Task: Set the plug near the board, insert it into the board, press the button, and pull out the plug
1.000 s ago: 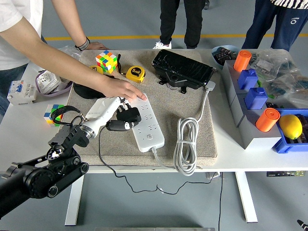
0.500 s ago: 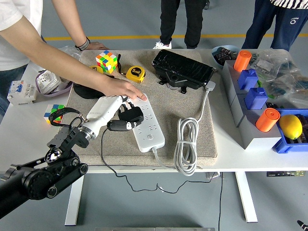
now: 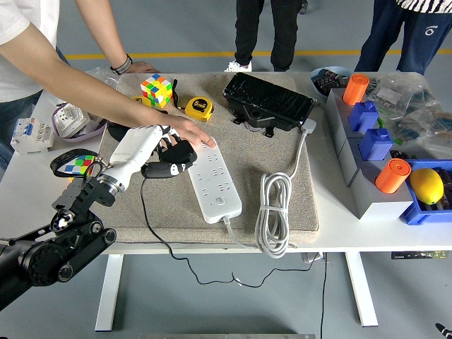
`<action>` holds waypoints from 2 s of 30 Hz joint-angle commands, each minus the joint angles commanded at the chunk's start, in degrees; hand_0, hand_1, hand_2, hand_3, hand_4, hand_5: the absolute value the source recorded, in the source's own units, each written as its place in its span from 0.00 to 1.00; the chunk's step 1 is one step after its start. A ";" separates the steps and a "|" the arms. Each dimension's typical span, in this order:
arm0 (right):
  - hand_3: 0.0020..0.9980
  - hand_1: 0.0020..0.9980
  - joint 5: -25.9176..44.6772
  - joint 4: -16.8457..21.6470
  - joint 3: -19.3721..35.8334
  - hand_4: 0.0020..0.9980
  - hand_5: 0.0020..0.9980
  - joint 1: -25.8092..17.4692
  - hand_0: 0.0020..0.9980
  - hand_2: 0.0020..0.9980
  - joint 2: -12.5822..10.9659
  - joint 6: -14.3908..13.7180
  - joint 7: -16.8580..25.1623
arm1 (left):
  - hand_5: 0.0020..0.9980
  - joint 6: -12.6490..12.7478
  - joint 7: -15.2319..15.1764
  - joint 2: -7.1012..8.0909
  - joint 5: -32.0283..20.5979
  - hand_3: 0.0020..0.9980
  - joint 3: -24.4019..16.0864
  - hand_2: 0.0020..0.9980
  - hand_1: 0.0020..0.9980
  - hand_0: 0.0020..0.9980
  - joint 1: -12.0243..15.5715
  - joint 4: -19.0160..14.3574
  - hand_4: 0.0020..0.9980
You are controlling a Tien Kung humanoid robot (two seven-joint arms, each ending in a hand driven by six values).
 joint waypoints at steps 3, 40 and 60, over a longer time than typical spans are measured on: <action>0.55 0.61 -0.01 0.01 0.01 0.95 0.37 0.07 0.60 0.60 -0.02 0.00 0.00 | 0.18 -0.21 0.18 0.59 0.62 0.49 -0.65 0.33 0.33 0.23 0.14 0.64 0.76; 0.55 0.61 -0.11 0.33 -0.25 0.95 0.37 -0.16 0.60 0.60 -0.26 0.05 0.06 | 0.27 -2.97 1.19 1.83 -0.32 0.55 -0.97 0.49 0.48 0.30 1.60 5.40 0.81; 0.55 0.61 -0.32 0.36 0.45 0.95 0.37 -0.10 0.60 0.60 0.04 0.08 0.05 | 0.66 -4.54 0.58 2.09 -0.83 0.73 -4.00 0.71 0.70 0.60 2.49 4.03 1.00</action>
